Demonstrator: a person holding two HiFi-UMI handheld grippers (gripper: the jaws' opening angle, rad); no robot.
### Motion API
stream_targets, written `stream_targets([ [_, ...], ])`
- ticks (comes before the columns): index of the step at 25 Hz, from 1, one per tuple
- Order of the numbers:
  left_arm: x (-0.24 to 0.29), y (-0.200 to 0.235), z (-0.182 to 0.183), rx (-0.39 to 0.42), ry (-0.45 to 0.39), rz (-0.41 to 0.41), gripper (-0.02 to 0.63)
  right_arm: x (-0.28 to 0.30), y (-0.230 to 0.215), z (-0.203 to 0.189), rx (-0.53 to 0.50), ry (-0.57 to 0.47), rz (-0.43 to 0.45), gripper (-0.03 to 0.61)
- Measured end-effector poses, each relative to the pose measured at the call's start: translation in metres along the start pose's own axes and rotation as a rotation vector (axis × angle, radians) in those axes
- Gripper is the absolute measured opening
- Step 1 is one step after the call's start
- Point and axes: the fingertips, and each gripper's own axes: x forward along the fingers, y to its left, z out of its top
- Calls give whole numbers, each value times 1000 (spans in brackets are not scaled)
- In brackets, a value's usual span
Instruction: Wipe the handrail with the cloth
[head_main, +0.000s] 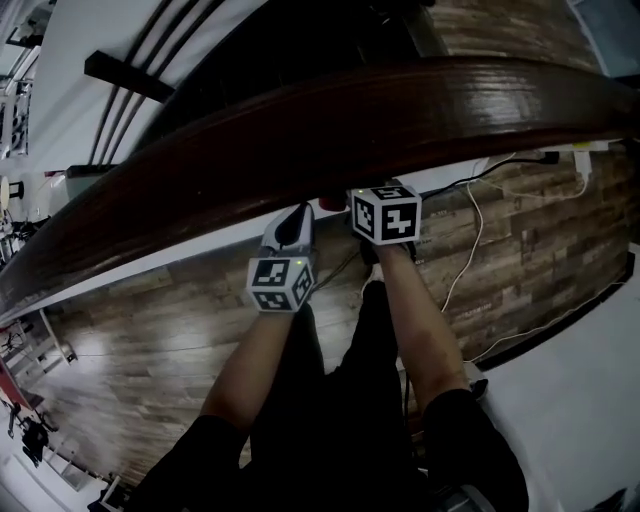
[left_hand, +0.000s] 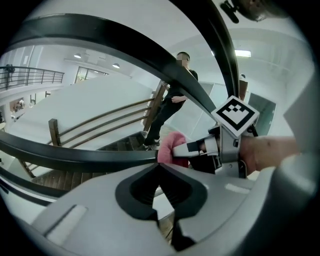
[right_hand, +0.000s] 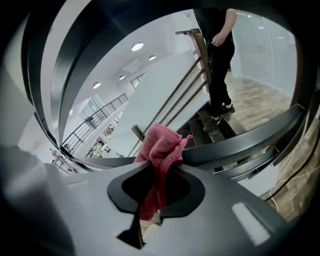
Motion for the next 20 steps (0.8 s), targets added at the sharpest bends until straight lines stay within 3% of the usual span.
stream_targets([
  [9, 19, -19, 3, -40, -27, 93, 0, -14, -32, 10, -53, 38, 52, 43],
  [15, 37, -42, 5, -50, -22, 88, 0, -28, -59, 14, -130, 52, 12, 43],
  [20, 60, -67, 7, -39, -5, 58, 0, -39, -92, 19, -100, 44, -11, 43],
])
